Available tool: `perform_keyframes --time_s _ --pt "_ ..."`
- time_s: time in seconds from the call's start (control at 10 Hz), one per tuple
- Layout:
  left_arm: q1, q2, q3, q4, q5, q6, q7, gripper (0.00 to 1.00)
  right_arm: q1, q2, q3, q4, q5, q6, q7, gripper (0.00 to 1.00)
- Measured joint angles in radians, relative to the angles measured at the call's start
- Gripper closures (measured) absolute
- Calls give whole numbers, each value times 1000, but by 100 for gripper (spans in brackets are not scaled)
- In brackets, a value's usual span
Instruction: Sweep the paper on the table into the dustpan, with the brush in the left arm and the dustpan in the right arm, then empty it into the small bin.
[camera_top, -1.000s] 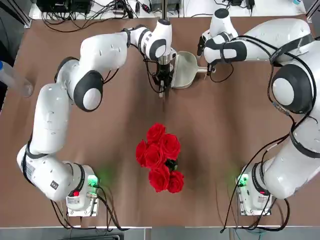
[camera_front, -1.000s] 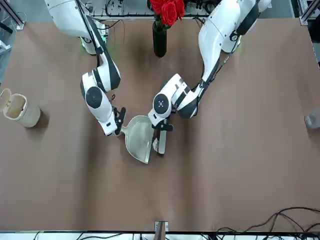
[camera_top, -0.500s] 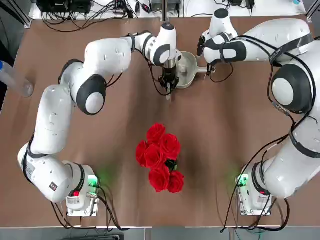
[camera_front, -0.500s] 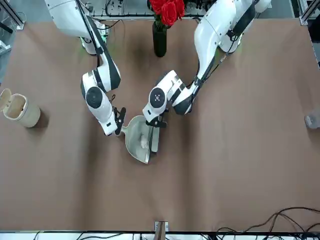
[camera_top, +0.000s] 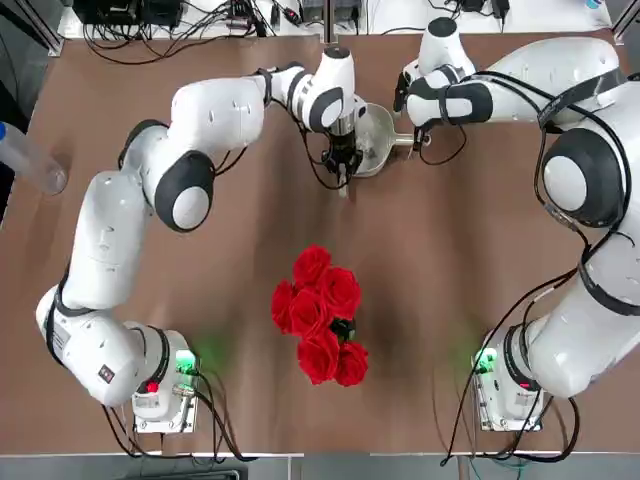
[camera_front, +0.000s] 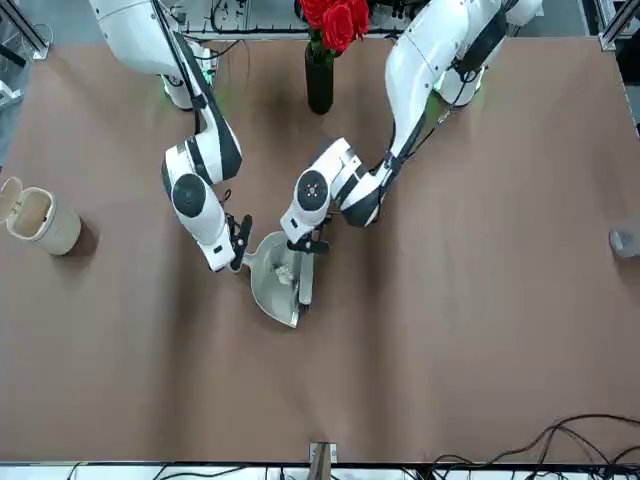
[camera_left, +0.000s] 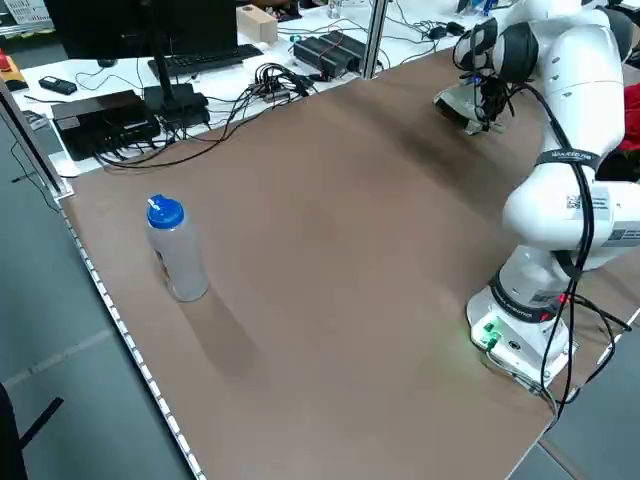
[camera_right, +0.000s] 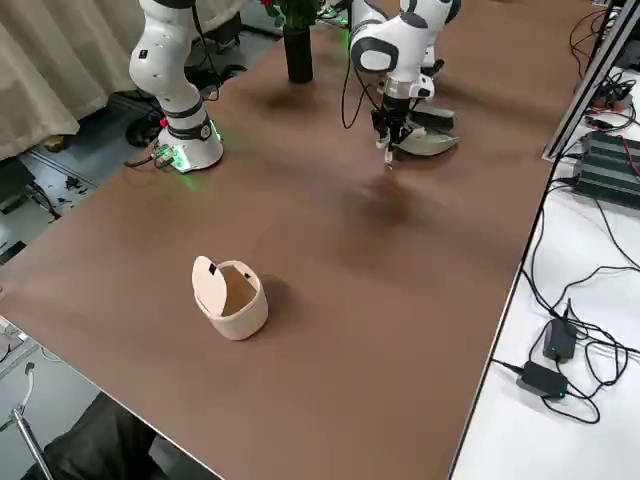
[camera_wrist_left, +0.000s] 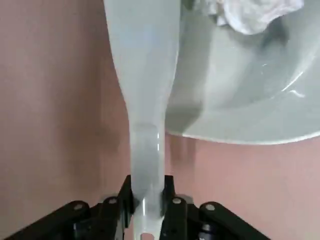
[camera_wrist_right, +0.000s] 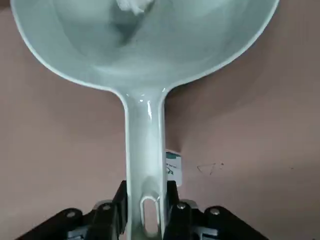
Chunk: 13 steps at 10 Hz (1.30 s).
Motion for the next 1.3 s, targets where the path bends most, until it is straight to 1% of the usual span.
perform_keyframes --time_s 0.1,0.2,0.4,0.5,0.6,0.7,0.8,0.9,1.1,1.3 --pt "11 -11 2 7 -1 -65 -2 73 0 0 -3 8 1 -20 1 67" --pt "38 -29 4 13 -1 -125 -2 73 -3 0 -8 29 1 -71 5 67" --pt "122 -87 3 15 -1 -282 4 73 -27 -3 -15 100 1 -206 0 67" --pt "157 -118 4 14 -1 -361 4 73 -42 -12 -17 125 1 -247 -2 67" --pt "185 -154 7 5 1 -411 2 73 -59 -26 -17 140 1 -287 -3 67" --pt "222 -201 11 -25 8 -433 3 73 -77 -47 -18 156 1 -336 -3 67" --pt "273 -255 12 -78 24 -444 20 73 -96 -72 -18 172 1 -381 -4 67" --pt "331 -314 12 -151 53 -448 47 73 -117 -99 -18 180 1 -406 -5 67" --pt "454 -419 13 -294 92 -445 143 73 -152 -136 -18 181 5 -418 -7 67" --pt "584 -504 13 -393 116 -443 249 73 -176 -148 -18 181 39 -420 -12 67"
